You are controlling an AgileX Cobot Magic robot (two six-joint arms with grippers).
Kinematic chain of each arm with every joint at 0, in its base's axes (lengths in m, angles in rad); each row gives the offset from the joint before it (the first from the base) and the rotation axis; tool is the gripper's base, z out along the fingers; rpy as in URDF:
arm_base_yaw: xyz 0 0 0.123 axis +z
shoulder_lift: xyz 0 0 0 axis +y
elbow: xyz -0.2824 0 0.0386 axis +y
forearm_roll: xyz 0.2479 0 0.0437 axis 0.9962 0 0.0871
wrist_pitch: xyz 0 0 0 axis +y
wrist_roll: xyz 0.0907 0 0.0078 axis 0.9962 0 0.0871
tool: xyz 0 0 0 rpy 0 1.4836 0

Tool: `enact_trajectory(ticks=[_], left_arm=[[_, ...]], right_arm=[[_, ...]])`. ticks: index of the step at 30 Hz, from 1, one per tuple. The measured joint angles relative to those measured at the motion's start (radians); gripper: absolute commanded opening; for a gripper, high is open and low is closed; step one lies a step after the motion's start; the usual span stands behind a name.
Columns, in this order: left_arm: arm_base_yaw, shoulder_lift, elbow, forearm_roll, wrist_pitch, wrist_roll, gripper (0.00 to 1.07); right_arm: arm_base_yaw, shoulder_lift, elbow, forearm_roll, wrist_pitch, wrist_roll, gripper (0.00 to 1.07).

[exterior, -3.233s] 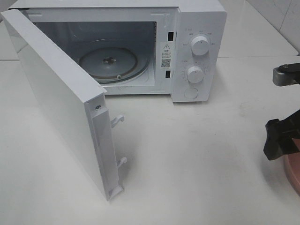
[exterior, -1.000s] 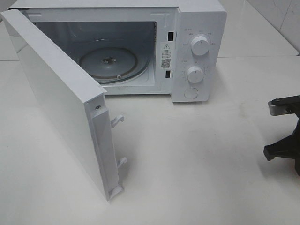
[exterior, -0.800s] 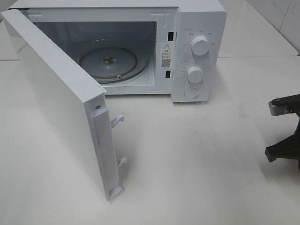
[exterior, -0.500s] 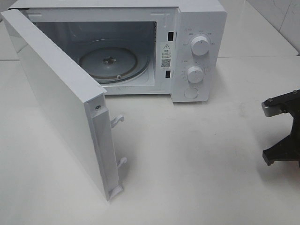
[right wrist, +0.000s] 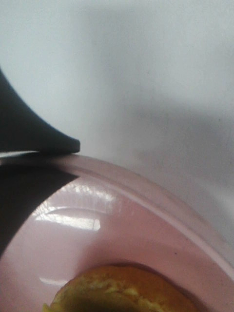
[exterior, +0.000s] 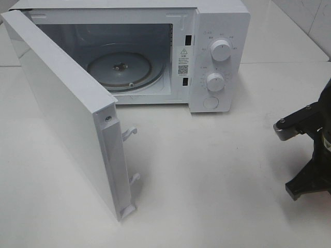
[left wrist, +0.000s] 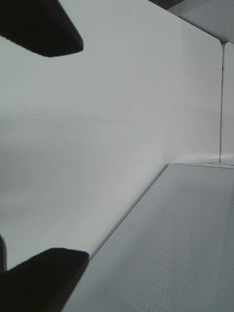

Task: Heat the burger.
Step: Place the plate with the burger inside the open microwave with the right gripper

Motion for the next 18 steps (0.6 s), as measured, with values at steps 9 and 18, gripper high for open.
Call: enact_trajectory(ticks=[9,18], left_arm=[[0.000,0.000,0.000,0.000,0.000,0.000,1.00],[0.000,0.000,0.000,0.000,0.000,0.000,1.00]], right_arm=[[0.142,-0.108,0.057,0.002,0.047,0.000,0.00],[0.287,-0.176,0.069,0.005,0.108,0.000,0.00]])
